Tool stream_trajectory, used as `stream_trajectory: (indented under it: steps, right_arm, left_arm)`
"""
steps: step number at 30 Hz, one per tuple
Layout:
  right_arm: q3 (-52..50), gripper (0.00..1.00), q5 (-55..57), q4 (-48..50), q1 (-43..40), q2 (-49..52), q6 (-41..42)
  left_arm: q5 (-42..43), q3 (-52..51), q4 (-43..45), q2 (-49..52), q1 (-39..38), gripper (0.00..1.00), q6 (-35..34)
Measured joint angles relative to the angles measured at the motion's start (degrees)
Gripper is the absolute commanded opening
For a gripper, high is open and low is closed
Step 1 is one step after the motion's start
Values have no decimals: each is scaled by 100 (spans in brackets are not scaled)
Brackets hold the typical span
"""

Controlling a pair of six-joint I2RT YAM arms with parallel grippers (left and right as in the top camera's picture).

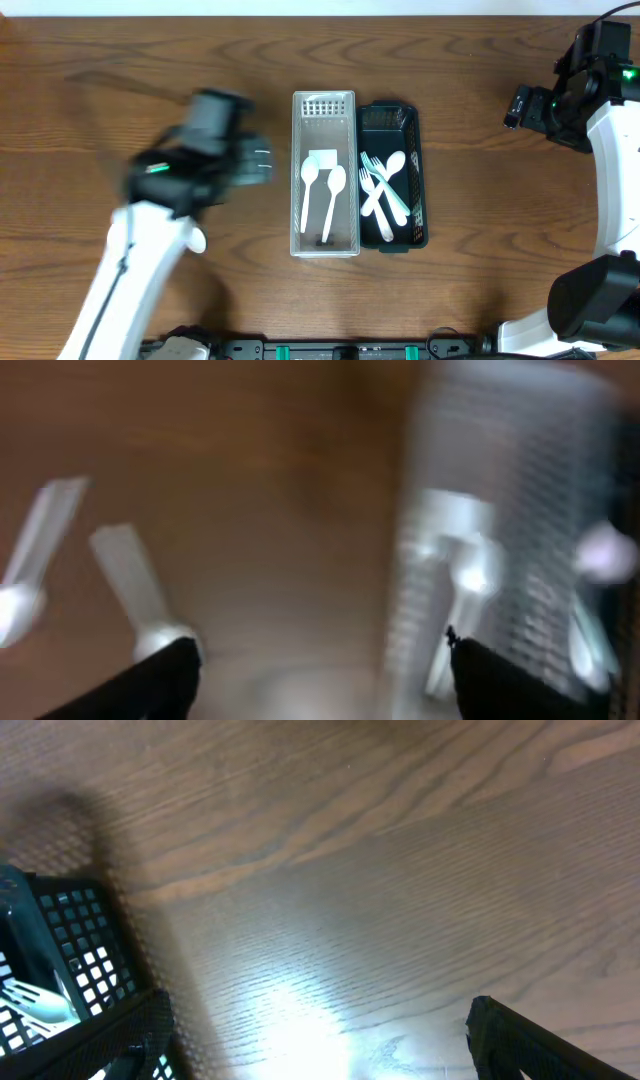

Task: Pack container
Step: 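Carry the spoon into the clear basket and release it, then return the left gripper to the third white spoon and grasp it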

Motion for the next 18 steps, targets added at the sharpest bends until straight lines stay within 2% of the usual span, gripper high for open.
stream_trajectory:
  steps: [5, 9, 13, 18]
  right_arm:
    - [0, 97, 0, 52, 0, 0, -2]
    - [0, 97, 0, 61, 0, 0, -2]
    - [0, 97, 0, 61, 0, 0, -2]
    - [0, 97, 0, 61, 0, 0, -2]
  left_arm:
    - [160, -105, -264, 35, 1646, 97, -221]
    - [494, -514, -33, 382, 2485, 97, -214]
    - [957, -1082, 527, 1034, 3008, 97, -160]
    - [1263, -1569, 977, 1757, 3095, 97, -87]
